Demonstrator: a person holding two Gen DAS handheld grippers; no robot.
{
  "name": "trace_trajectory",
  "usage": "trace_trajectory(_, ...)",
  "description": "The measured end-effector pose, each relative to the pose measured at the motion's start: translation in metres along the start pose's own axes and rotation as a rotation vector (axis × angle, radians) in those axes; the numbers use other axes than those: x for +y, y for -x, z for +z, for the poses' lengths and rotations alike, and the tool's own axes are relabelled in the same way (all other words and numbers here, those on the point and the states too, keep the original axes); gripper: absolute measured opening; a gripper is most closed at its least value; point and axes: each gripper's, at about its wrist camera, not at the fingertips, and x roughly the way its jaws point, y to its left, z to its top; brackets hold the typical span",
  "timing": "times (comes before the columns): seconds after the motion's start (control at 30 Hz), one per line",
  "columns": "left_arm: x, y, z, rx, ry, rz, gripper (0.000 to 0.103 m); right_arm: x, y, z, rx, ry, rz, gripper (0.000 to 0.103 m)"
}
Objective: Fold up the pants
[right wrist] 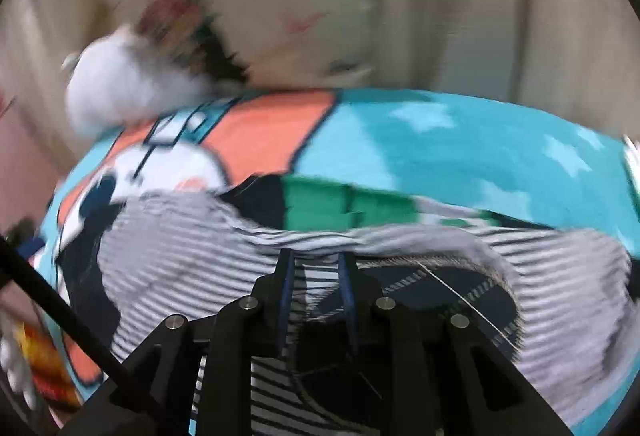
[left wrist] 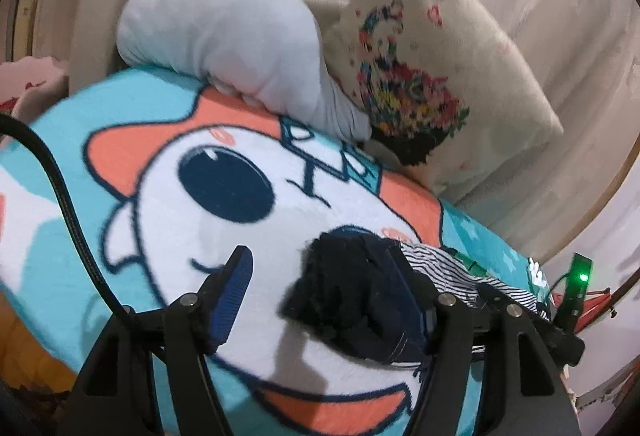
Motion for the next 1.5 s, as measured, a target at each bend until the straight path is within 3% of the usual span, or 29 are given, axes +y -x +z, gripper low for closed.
trace_trajectory(0.13,0.006,0.015,0.000,-0.026,-0.008,0.016,0.068,0.020,0.018,-0.013,-0.030,0.020,0.003,0.031)
trace_trajectory(0.23,0.012,0.021,-0.002,-0.030,0.007,0.014,0.068,0.036,-0.001,-0.029,0.062,0.076,-0.042,0.042)
trace_trajectory(0.33,0.014,0.025,-0.004,-0.029,0.004,0.014,0.068,0.053,-0.002,-0.033,0.064,0.137,-0.104,0.044)
trace_trajectory(0.5,0.009,0.032,-0.004,-0.047,-0.005,0.018,0.069,0.065,0.012,-0.031,0.001,0.120,-0.024,0.044)
trace_trajectory(0.63,0.000,0.032,-0.005,-0.041,-0.025,0.022,0.069,0.068,-0.002,-0.039,0.050,0.119,0.005,0.044)
trace_trajectory(0.87,-0.024,0.028,-0.008,-0.026,-0.070,0.036,0.070,0.022,0.009,-0.043,0.029,0.015,0.078,0.044)
trace_trajectory(1.33,-0.082,0.011,-0.023,0.022,-0.182,0.065,0.071,-0.086,0.054,-0.055,-0.071,-0.115,-0.025,0.045)
trace_trajectory(1.5,-0.103,0.002,-0.029,0.041,-0.217,0.068,0.072,-0.125,0.066,-0.057,-0.099,-0.181,0.022,0.045)
